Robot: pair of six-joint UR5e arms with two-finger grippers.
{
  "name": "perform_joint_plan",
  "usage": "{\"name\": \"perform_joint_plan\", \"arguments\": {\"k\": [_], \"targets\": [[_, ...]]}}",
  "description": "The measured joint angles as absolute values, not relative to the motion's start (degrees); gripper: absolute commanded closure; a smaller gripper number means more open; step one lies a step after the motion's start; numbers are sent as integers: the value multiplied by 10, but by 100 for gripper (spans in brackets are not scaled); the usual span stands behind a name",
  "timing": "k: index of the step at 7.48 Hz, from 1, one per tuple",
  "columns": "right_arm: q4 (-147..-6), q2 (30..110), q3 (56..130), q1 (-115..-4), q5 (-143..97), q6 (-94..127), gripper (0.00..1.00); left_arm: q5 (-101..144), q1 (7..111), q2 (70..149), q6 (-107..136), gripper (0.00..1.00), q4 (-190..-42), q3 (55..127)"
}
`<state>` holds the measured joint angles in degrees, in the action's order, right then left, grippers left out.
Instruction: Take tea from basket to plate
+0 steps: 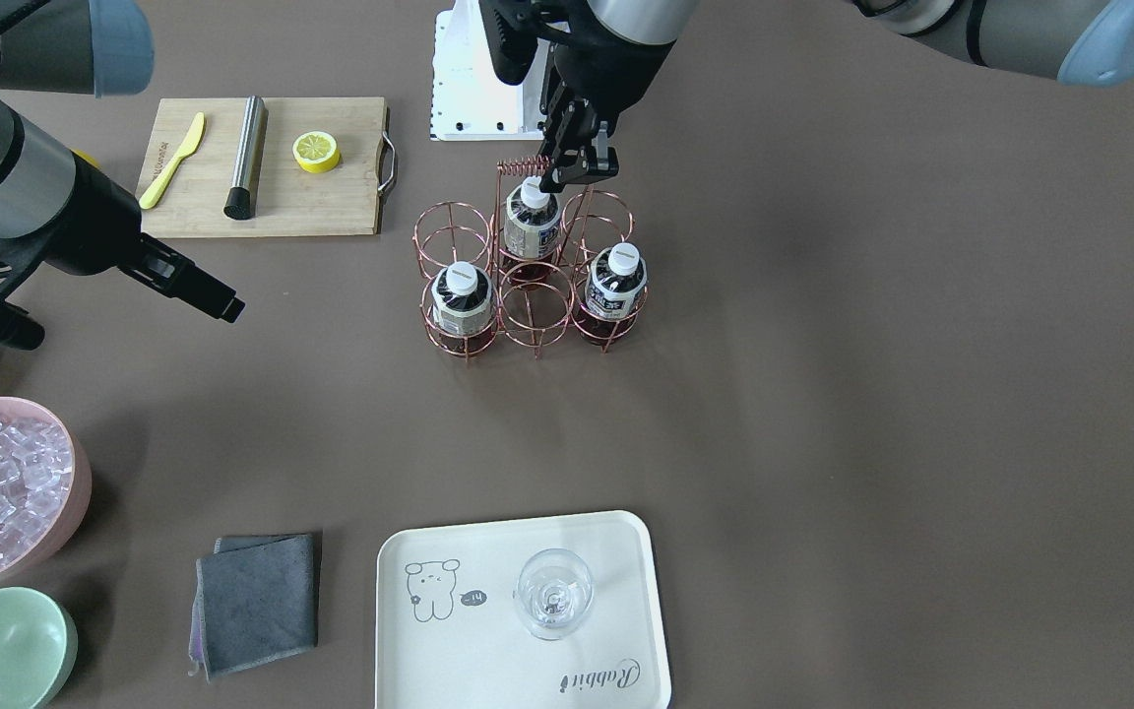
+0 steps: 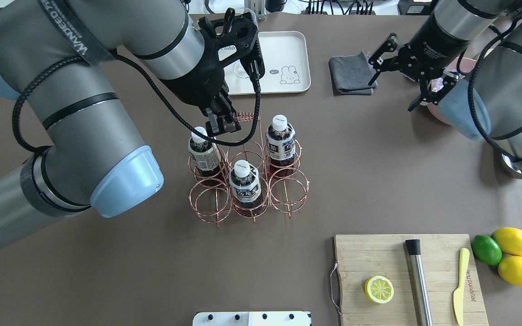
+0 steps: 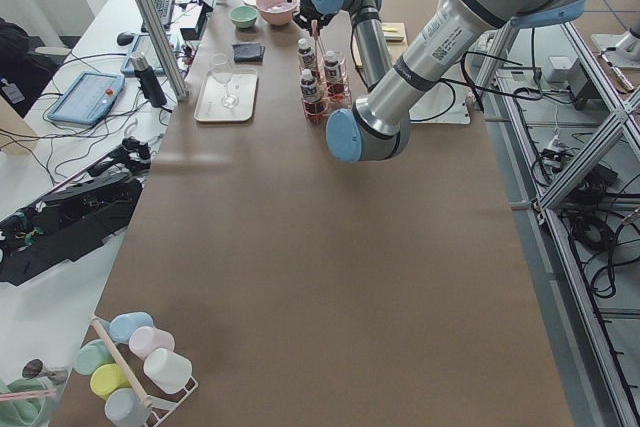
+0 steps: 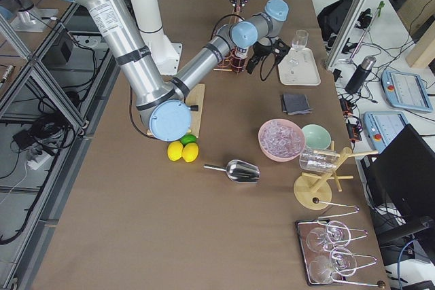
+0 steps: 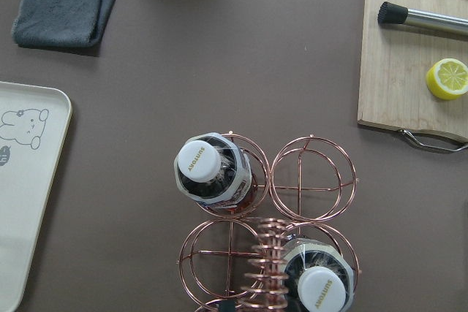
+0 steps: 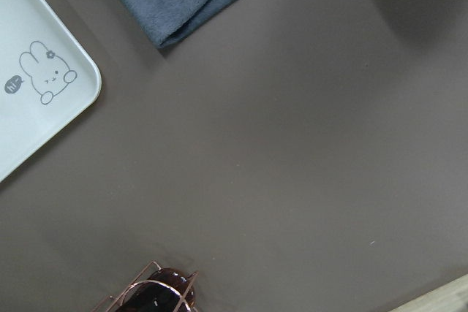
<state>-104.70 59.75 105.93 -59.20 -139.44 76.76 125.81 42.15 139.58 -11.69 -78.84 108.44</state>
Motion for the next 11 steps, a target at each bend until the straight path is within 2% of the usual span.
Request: {"name": "perform_joint_plan", "arguments": {"k": [5,8,10,11], "targets": [[-1019,472,939,-537,-1403,860,0,1258,422,1396,-117,100,-788,1085],[-951,450,915,-508,-1414,911,4,1258,423,1395,-117,100,-788,1085],[-946,443,914,-490,-1416,926,12,1258,423,1392,-117,100,-788,1088],[-945,440,914,-485,-1416,931,21,1258,423,1391,-117,100,-788,1089]]}}
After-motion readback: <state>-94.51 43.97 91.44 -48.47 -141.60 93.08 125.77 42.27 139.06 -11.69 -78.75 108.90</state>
